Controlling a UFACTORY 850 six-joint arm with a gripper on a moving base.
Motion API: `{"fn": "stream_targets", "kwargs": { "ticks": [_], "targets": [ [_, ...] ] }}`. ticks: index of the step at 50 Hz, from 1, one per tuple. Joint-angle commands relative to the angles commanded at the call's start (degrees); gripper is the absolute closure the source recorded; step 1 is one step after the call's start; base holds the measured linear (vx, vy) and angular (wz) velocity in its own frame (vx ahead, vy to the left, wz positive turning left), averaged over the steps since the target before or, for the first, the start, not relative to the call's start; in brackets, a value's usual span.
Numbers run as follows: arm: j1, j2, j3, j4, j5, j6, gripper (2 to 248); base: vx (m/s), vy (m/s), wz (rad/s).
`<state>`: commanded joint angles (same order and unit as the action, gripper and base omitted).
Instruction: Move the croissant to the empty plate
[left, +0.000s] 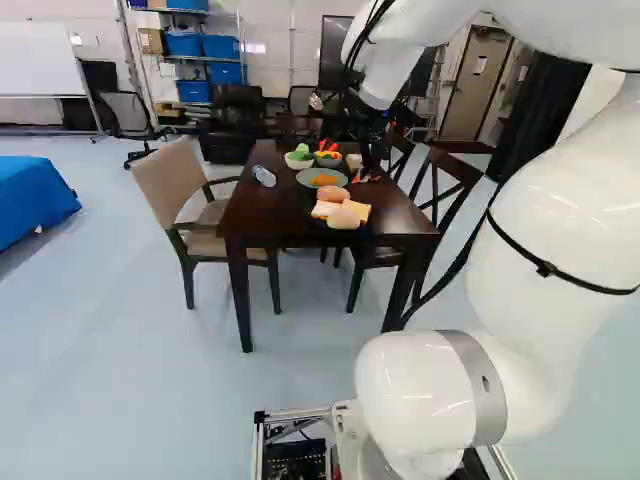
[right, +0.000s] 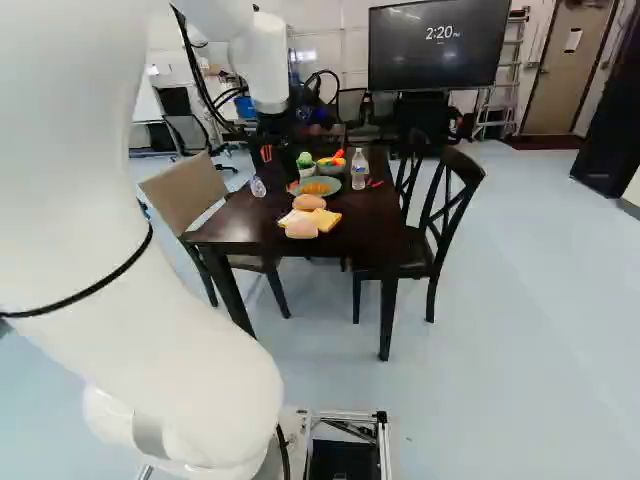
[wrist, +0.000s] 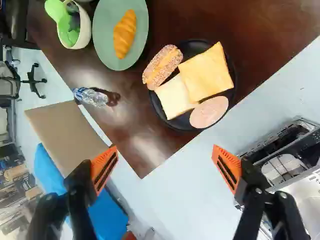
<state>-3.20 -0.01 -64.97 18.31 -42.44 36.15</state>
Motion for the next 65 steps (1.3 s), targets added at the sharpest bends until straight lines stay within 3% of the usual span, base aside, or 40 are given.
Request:
{"fn": "stream_targets", "kwargs": {
  "ticks": [65],
  "targets": [
    [0.0,0.0,0.0,0.0,0.0,0.0,3,-0.125,0.001,0.010]
  ]
}}
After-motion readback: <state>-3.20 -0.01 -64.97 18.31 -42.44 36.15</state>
